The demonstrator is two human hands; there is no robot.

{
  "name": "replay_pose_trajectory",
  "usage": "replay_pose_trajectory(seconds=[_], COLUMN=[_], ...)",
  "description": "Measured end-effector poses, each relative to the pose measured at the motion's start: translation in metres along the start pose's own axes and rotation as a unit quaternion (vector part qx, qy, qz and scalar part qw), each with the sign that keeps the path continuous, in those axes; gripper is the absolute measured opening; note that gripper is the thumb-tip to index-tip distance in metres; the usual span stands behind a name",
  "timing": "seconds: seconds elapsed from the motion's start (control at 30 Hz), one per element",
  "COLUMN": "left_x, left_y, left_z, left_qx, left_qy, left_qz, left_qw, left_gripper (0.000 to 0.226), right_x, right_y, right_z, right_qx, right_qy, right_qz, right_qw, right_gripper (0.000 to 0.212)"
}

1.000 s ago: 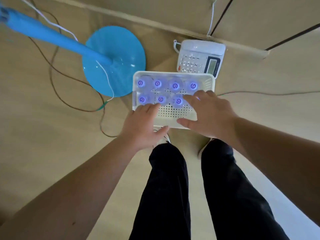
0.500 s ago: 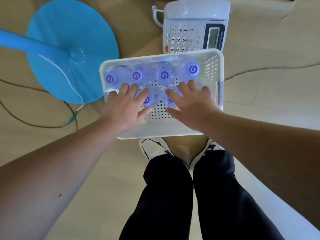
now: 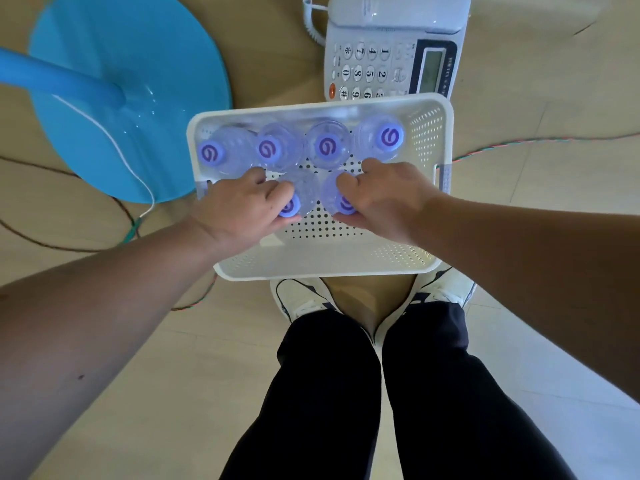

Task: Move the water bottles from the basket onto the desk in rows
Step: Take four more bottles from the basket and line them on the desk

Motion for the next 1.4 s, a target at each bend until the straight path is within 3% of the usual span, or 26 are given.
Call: replay_pose_trajectory(seconds=[0.07,0.17,0.33,0.53,0.73,0.87,0.93,1.0,1.17,1.4], left_x=[-0.015,-0.047,-0.137,-0.308,-0.517,-0.629,-0.671,-0.702,-0.757,-0.775], left_y=[-0.003,-0.009,-0.005,0.004,0.019,0.024,0.031,0.042,0.076,0.138], left_z=[0.009,0.019,0.047,0.098,0.174,0.235,0.26,0.282,0.353,0.49], left_qx=[0.002,-0.004,0.029,0.029,0.008,0.064,0.052,0.053,0.156,0.256], left_qy=[-0.006,-0.008,0.002,0.04,0.115,0.124,0.104,0.079,0.079,0.04], left_qz=[0.011,0.012,0.03,0.055,0.121,0.165,0.16,0.152,0.161,0.136], left_qw=[1.0,1.0,0.999,0.997,0.986,0.976,0.98,0.984,0.971,0.956], left_gripper=[0.041,0.04,0.039,0.041,0.042,0.042,0.046,0.052,0.056,0.055], right_x=[-0.007,-0.037,-0.13,-0.296,-0.506,-0.621,-0.662,-0.688,-0.724,-0.72], right_y=[-0.006,-0.02,-0.047,-0.107,-0.209,-0.282,-0.317,-0.35,-0.44,-0.583], right_z=[-0.001,-0.016,-0.033,-0.069,-0.124,-0.163,-0.177,-0.183,-0.185,-0.158], right_qx=[0.027,0.0,0.019,0.077,0.094,0.169,0.207,0.243,0.34,0.429], right_qy=[-0.003,0.015,0.013,0.006,-0.018,-0.071,-0.095,-0.112,-0.106,-0.058], right_qz=[0.004,0.016,0.014,0.045,0.213,0.224,0.249,0.271,0.314,0.391], right_qw=[1.0,1.0,1.0,0.996,0.972,0.957,0.941,0.925,0.88,0.812], right_gripper=[0.038,0.036,0.044,0.042,0.031,0.029,0.031,0.036,0.039,0.039])
Point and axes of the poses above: each hand's wrist, its own y-axis towards the middle knuckle, its own x-axis out of the palm, z = x × y, the point moved 4 cm from there along y, towards the middle knuckle, and after that the axes turned 5 degrees about z, right-handed, at the moved point
